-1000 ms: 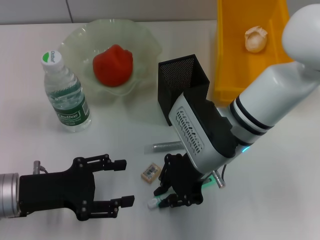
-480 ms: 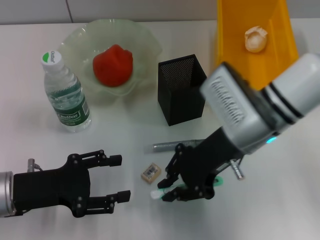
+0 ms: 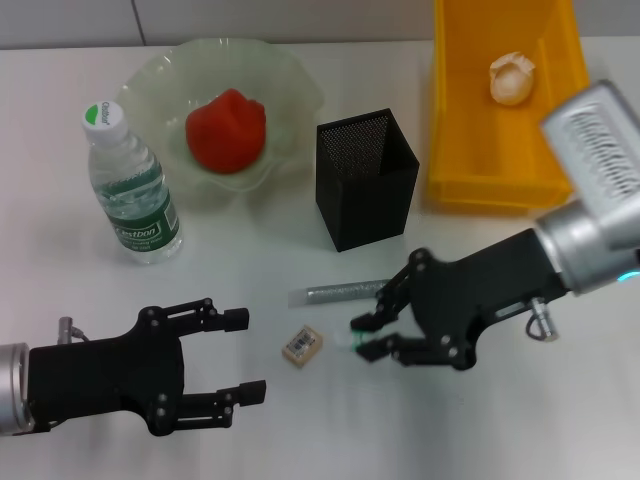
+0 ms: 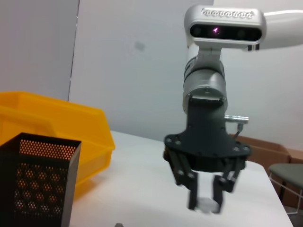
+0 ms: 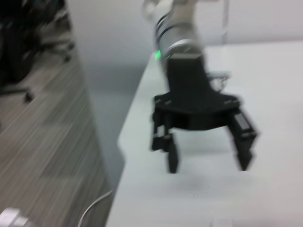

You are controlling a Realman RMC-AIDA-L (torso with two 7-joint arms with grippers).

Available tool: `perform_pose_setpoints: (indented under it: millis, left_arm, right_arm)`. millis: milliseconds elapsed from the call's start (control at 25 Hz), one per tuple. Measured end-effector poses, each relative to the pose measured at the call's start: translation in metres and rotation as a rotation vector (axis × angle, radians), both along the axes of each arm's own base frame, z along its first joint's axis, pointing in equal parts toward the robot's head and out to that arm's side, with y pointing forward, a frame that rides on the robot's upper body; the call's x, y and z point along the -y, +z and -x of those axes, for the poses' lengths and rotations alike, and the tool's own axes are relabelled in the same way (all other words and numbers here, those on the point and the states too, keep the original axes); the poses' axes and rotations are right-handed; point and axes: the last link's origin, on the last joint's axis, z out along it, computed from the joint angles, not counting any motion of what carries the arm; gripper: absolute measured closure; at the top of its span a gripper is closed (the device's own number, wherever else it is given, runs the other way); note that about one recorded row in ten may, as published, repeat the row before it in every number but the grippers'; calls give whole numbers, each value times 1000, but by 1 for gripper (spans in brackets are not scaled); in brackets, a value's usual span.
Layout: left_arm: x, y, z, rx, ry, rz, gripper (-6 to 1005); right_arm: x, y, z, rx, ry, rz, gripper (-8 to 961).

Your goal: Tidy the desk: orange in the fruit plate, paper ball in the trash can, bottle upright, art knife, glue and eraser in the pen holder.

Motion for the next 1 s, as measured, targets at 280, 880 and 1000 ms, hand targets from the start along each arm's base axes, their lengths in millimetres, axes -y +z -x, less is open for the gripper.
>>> perform_pose_setpoints:
  millis: [280, 880, 1000]
  left_arm:
    - [0, -2, -3, 17, 1, -9, 216]
    - [-3, -9, -13, 105, 22, -53, 216]
    - [-2, -10, -14, 116, 26, -60, 216]
  right_arm:
    - [0, 13, -20, -221, -143, -111, 780]
    - [-14, 9, -14, -575, -422, -255, 779]
    - [-21, 7, -13, -615, -487, -285, 779]
